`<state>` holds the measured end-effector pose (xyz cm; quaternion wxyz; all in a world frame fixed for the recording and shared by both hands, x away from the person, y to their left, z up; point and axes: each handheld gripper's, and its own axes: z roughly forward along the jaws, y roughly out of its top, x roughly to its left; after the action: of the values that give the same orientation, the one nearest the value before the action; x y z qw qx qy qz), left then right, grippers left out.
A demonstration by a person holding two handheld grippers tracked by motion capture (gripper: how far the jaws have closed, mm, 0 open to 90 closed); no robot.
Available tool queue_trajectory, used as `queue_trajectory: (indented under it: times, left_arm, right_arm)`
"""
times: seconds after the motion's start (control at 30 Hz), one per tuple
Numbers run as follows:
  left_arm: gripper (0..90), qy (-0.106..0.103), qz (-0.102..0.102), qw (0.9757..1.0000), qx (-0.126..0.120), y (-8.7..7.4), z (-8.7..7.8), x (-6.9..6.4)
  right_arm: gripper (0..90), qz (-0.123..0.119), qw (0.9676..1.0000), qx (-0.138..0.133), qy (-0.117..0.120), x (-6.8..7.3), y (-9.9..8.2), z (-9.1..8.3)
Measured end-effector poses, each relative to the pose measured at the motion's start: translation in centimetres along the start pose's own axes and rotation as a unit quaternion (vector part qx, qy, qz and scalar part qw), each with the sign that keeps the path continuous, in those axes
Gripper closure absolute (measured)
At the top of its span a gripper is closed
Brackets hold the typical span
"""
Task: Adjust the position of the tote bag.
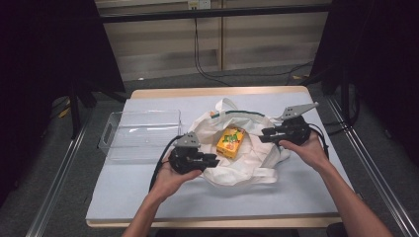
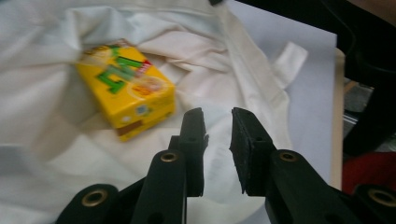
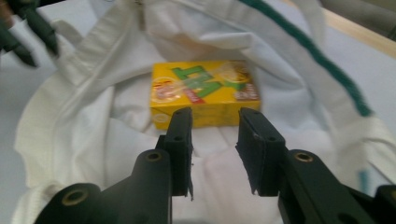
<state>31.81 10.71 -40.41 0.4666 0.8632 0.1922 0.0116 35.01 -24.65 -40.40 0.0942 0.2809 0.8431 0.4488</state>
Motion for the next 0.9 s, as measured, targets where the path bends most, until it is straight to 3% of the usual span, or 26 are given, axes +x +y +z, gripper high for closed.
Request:
queue_trajectory:
  times: [0.07,0.13,0.27,0.3,0.4,0.47,0.5,0.53,0.57,0.6,0.63,0.67,0.73,0.9]
  left_arm:
    - [74.3,0.023,-0.003,0.9997,0.002,0.4,-0.8,1.0]
    - [65.1,0.048,-0.01,0.9988,0.002,1.2,-2.0,2.5]
    - [55.6,0.074,-0.019,0.9971,-0.004,2.2,-3.0,3.7]
    - [49.2,0.081,-0.022,0.9965,-0.005,2.6,-3.2,4.1]
    - [40.6,0.098,-0.021,0.9949,0.005,3.5,-3.4,5.2]
    - [37.8,0.104,-0.02,0.9943,0.016,4.0,-3.1,6.0]
    - [35.5,0.12,-0.023,0.9923,0.021,4.5,-2.7,6.7]
    - [34.9,0.12,-0.023,0.9923,0.021,4.5,-2.7,6.7]
    - [35.1,0.11,-0.036,0.9931,0.02,4.6,-1.7,7.4]
    - [33.7,0.119,-0.037,0.9918,0.031,4.7,-1.2,7.6]
    - [32.4,0.119,-0.037,0.9918,0.031,4.7,-1.2,7.6]
    - [32.9,0.116,-0.036,0.9917,0.043,4.7,0.1,8.1]
    - [33.2,0.117,-0.043,0.9912,0.045,4.8,1.0,8.4]
    - [31.8,0.113,-0.035,0.991,0.064,5.6,3.0,8.9]
  right_arm:
    - [68.4,-0.003,1.0,0.003,0.006,0.4,0.1,0.3]
    - [68.9,-0.013,0.9994,0.015,0.029,1.6,0.1,1.6]
    - [68.8,-0.024,0.998,0.031,0.049,2.6,0.0,2.7]
    - [67.1,-0.028,0.9968,0.04,0.063,3.3,-0.3,3.4]
    - [65.0,-0.032,0.9953,0.044,0.08,4.0,-0.5,3.8]
    - [63.8,-0.037,0.9943,0.049,0.087,4.6,-0.5,4.1]
    - [63.5,-0.039,0.9938,0.05,0.091,4.9,-0.4,4.3]
    - [62.6,-0.041,0.9934,0.052,0.093,5.2,-0.3,4.4]
    - [61.4,-0.044,0.9925,0.052,0.101,5.6,-0.3,4.5]
    - [61.2,-0.044,0.9922,0.052,0.104,5.8,-0.2,4.7]
    - [61.2,-0.044,0.9922,0.052,0.104,5.8,-0.2,4.7]
    - [61.3,-0.047,0.9902,0.059,0.117,6.3,-0.3,5.0]
    - [61.2,-0.053,0.9891,0.071,0.118,6.7,-0.5,5.3]
    - [61.0,-0.058,0.9866,0.089,0.123,7.5,-0.8,5.9]
